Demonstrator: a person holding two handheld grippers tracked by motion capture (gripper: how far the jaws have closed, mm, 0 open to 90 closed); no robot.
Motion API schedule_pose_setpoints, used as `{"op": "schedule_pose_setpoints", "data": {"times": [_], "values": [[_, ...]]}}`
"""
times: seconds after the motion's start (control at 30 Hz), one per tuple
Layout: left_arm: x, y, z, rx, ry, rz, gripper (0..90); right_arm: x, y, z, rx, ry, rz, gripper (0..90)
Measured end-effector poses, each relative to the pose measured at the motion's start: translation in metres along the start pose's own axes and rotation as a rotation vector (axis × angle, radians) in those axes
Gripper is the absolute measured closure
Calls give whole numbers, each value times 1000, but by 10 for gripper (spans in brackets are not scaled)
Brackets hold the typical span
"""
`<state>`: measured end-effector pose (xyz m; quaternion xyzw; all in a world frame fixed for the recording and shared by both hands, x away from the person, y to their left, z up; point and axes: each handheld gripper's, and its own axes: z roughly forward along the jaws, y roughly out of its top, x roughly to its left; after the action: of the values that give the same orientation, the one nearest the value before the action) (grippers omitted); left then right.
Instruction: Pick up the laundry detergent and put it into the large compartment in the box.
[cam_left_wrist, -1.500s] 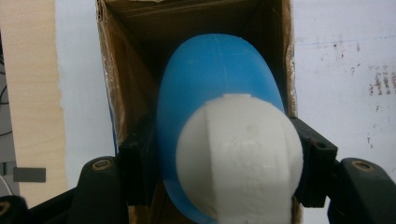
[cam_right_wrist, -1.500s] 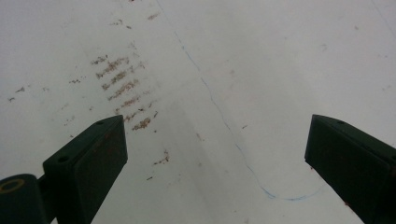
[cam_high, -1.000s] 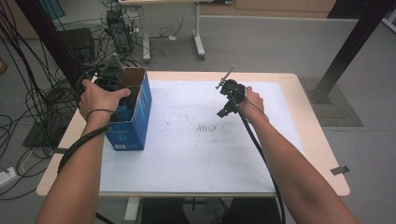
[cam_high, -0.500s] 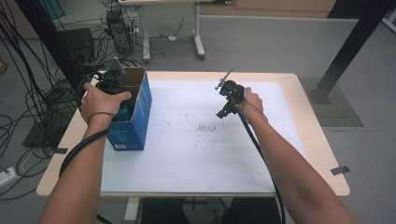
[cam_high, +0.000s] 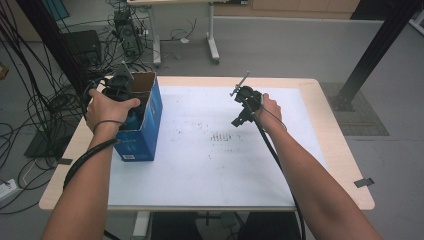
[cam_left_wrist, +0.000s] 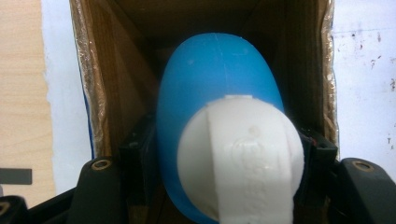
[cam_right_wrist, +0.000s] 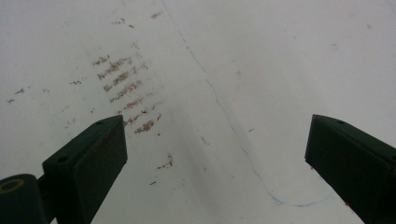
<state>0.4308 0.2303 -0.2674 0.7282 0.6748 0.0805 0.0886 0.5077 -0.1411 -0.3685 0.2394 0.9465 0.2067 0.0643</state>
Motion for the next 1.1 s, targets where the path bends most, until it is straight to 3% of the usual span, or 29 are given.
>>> {"op": "schedule_pose_setpoints", "data": {"times": [1.1], "values": [[-1,-2,0,-4,2,-13,378,0,0,-4,-10,-8,-6,52]]}}
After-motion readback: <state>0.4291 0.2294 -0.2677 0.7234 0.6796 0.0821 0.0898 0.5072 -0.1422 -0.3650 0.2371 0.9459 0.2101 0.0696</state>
